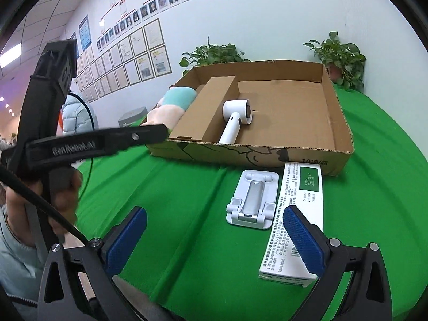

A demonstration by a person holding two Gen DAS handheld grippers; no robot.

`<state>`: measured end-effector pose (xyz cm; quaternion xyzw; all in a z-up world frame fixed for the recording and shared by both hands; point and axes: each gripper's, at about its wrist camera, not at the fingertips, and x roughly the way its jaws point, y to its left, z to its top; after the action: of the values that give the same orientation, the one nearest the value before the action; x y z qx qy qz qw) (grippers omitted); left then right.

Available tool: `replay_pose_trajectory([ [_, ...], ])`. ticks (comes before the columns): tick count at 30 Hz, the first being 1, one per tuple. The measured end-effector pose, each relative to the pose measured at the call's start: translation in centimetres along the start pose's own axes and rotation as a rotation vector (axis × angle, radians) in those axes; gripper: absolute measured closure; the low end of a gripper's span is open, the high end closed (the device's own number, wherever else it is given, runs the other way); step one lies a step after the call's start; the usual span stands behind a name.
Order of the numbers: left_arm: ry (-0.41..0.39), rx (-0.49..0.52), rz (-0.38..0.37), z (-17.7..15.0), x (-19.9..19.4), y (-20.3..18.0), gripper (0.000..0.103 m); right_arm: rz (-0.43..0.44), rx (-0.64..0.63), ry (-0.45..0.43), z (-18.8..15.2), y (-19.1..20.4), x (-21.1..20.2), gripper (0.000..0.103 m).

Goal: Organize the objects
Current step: 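Move the right gripper to the white phone stand on the table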

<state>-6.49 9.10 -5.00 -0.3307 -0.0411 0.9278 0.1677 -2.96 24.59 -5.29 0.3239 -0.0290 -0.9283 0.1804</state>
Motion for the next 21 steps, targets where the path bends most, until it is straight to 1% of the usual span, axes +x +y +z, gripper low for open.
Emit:
replay_pose_trajectory([
  [3, 0.015, -0.004, 0.0, 0.1, 1.2, 0.0, 0.03, 0.021, 0.02, 0.012, 0.0, -0.2, 1.7, 0.001],
  [6, 0.028, -0.005, -0.004, 0.1, 2.2, 0.3, 0.03, 0.081, 0.056, 0.042, -0.4, -0.7, 3.5, 0.001],
  [10, 0.087, -0.029, -0.079, -0.3, 3.8, 0.9, 0.03, 0.158, 0.089, 0.105, -1.3, -1.0, 6.1, 0.005],
  [13, 0.117, -0.072, -0.123, -0.5, 5.0, 1.4, 0.03, 0.186, 0.088, 0.131, -2.1, -0.8, 7.4, 0.008],
  [18, 0.151, -0.086, -0.157, -0.6, 6.1, 1.2, 0.03, 0.167, 0.06, 0.138, -2.5, -0.5, 8.1, 0.008],
  [19, 0.155, -0.083, -0.161, -0.6, 6.2, 1.1, 0.03, 0.147, 0.056, 0.139, -2.5, -0.7, 8.2, 0.008],
  [21, 0.156, -0.079, -0.17, -0.6, 6.2, 1.0, 0.03, 0.078, 0.04, 0.147, -2.7, -1.3, 8.3, 0.008],
])
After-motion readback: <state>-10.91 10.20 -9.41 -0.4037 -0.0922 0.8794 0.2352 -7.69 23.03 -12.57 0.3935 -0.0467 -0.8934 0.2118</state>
